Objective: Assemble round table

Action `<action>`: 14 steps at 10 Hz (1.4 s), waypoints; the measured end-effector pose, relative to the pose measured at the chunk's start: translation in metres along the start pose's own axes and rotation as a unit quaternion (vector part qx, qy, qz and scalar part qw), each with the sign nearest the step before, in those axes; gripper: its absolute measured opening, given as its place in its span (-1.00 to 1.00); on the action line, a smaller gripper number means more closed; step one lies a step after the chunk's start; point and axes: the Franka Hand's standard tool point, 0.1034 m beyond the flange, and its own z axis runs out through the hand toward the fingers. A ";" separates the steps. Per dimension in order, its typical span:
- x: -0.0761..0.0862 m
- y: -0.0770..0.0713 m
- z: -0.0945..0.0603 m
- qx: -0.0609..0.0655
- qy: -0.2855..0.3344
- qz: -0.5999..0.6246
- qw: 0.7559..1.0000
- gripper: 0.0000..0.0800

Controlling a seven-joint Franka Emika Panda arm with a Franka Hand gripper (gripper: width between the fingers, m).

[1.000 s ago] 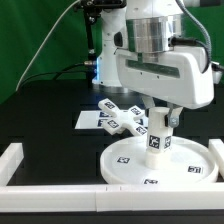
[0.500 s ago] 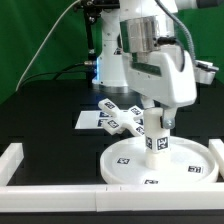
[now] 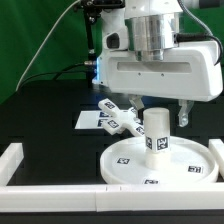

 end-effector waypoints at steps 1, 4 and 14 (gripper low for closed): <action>0.000 0.000 0.000 0.000 0.000 -0.030 1.000 0.62; 0.002 0.001 0.001 -0.015 0.002 -0.278 0.960 0.62; 0.000 0.003 -0.001 -0.025 -0.029 -0.385 0.922 0.01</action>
Offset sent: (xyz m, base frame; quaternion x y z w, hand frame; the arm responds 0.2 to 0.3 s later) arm 0.0102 0.0165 -0.0034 0.0271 -0.0295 -0.4110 0.9108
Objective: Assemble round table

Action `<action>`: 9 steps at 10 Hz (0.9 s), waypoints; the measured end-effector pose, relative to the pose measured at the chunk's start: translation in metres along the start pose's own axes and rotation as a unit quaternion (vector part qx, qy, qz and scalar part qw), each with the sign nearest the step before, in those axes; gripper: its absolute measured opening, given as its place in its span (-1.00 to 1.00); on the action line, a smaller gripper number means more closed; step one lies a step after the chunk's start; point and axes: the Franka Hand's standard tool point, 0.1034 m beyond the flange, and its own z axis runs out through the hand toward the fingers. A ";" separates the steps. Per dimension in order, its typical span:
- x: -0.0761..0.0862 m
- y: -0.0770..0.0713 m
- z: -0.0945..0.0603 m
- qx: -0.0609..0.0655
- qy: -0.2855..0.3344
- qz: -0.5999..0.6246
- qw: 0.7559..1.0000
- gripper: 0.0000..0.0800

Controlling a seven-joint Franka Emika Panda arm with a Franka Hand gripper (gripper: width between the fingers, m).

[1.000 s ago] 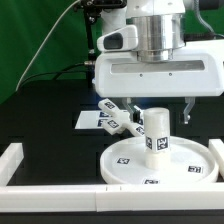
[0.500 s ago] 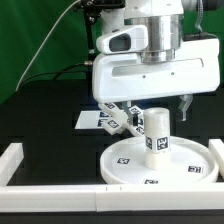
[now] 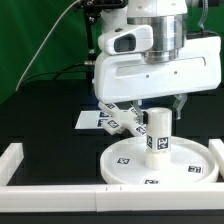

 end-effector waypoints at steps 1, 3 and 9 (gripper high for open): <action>0.000 0.000 0.000 0.000 0.000 0.031 1.000 0.01; 0.002 -0.001 0.000 -0.007 0.025 0.124 0.992 0.01; -0.002 0.004 0.001 0.036 0.057 0.561 0.825 0.02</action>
Offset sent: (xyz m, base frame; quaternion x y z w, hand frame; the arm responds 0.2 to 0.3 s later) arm -0.0145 -0.0065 -0.0142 -0.0291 0.0805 0.2770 0.9571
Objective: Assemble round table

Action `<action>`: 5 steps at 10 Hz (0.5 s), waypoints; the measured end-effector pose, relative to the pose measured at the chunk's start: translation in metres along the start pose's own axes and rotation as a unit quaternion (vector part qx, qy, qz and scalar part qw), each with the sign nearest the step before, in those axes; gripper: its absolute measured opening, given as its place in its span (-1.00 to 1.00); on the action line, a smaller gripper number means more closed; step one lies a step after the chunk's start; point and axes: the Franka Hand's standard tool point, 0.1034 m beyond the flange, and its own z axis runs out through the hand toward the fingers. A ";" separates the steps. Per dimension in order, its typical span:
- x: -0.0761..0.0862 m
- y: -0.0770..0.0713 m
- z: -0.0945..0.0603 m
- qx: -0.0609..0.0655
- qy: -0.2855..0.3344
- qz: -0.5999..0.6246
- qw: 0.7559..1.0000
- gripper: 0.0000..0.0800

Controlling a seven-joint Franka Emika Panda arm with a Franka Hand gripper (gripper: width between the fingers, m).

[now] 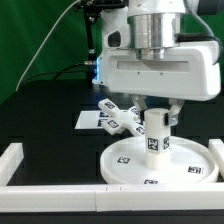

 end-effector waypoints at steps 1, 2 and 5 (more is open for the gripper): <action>-0.001 0.001 0.000 0.008 -0.009 0.071 0.997 0.02; -0.001 0.002 0.000 0.012 -0.015 0.104 0.994 0.02; -0.003 0.001 0.000 0.007 -0.016 0.073 0.997 0.42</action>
Offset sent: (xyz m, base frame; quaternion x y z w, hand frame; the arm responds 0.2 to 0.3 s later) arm 0.0000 0.0000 0.0000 0.0000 0.0000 0.1296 0.9916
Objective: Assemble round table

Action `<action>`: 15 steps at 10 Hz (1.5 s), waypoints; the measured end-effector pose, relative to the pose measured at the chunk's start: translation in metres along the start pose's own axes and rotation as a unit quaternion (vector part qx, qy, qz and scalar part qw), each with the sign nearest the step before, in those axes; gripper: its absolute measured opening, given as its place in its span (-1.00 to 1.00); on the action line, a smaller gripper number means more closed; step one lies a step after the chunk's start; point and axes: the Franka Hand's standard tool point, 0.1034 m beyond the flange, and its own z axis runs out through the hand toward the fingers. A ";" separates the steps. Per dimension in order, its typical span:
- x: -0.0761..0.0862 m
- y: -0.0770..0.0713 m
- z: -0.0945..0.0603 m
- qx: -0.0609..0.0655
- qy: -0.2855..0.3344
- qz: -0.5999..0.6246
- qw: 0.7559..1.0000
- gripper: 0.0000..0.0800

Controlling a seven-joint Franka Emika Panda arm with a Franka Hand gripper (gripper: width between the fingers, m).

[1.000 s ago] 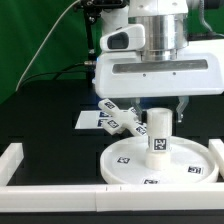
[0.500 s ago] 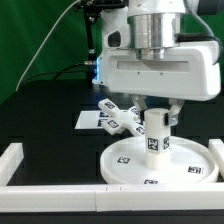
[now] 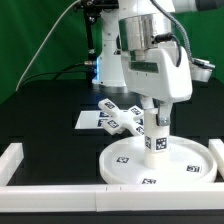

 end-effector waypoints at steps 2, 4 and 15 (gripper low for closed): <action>-0.001 -0.010 -0.003 -0.008 -0.013 -0.144 0.990 0.56; -0.011 -0.011 -0.002 -0.025 -0.029 -0.270 0.962 0.61; 0.005 -0.005 0.004 -0.035 -0.013 -0.601 0.799 0.31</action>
Offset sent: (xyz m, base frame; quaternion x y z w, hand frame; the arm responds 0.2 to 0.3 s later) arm -0.0093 0.0299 -0.0019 -0.0317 -0.0701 -0.2940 0.9527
